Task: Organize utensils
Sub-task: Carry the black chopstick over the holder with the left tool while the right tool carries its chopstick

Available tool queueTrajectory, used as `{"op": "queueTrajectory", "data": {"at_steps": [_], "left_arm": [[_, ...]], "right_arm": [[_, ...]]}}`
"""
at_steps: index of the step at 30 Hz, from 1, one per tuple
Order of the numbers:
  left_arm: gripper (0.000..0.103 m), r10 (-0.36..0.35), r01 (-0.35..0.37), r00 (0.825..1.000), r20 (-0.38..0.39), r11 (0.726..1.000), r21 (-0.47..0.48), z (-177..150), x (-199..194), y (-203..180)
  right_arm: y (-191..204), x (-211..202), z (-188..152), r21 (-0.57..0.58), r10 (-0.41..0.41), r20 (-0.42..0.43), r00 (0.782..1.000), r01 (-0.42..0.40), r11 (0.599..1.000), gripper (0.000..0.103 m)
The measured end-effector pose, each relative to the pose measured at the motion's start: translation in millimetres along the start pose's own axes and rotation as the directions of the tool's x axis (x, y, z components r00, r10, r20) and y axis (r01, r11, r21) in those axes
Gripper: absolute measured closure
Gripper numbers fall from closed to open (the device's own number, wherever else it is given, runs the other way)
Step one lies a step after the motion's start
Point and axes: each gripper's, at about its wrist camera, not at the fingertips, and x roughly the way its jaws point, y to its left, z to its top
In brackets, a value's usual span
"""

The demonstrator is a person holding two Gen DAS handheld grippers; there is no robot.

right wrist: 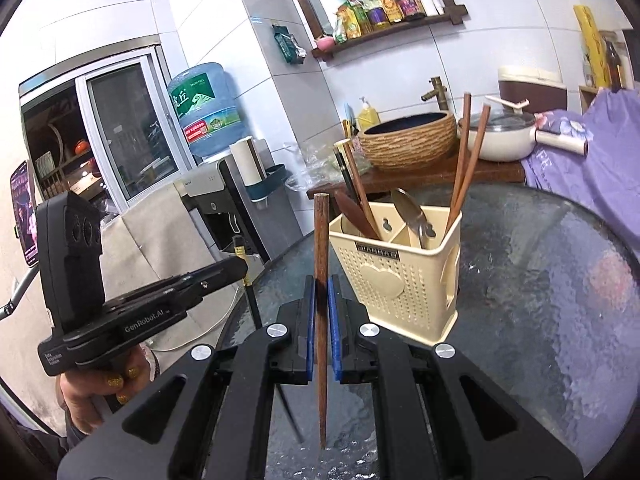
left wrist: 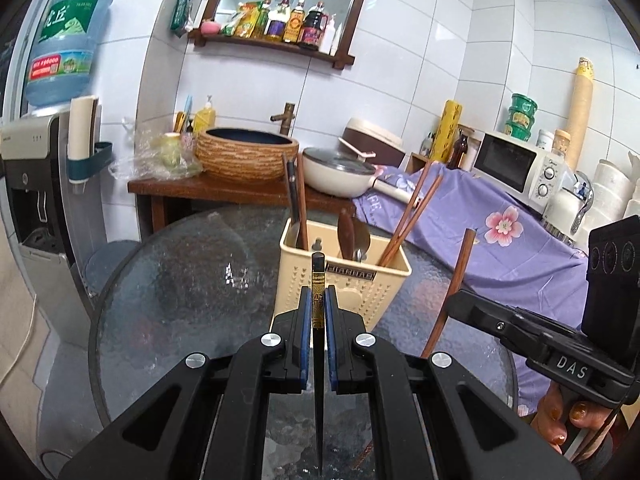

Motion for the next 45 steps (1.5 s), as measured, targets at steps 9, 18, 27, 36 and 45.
{"op": "queueTrajectory", "data": {"at_steps": [9,18,27,36,45], "left_arm": [[0.097,-0.014,0.013,0.999,0.052,1.000,0.022,27.0,-6.9,-3.7],[0.097,0.007,-0.018,0.991,0.137,0.997,0.075,83.4,-21.2,-10.5],[0.097,0.048,-0.066,0.973,0.226,0.995,0.074,144.2,-20.7,-21.9],[0.097,0.055,-0.059,0.963,0.265,0.998,0.004,178.7,11.1,-19.1],[0.097,0.076,-0.076,0.978,0.196,0.997,-0.008,145.2,64.4,-15.1]], "right_arm": [[5.6,-5.1,27.1,-0.042,0.001,0.018,1.000,0.000,0.999,0.096],[10.0,-15.0,73.5,-0.081,-0.020,0.067,0.998,0.025,0.996,0.096],[6.7,-21.9,132.1,-0.087,-0.079,0.173,0.982,0.096,0.992,0.096],[-7.4,-12.0,159.6,-0.095,-0.139,0.283,0.949,0.171,0.981,0.096],[-33.8,28.5,129.1,-0.065,-0.172,0.215,0.961,0.190,0.980,0.096]]}}
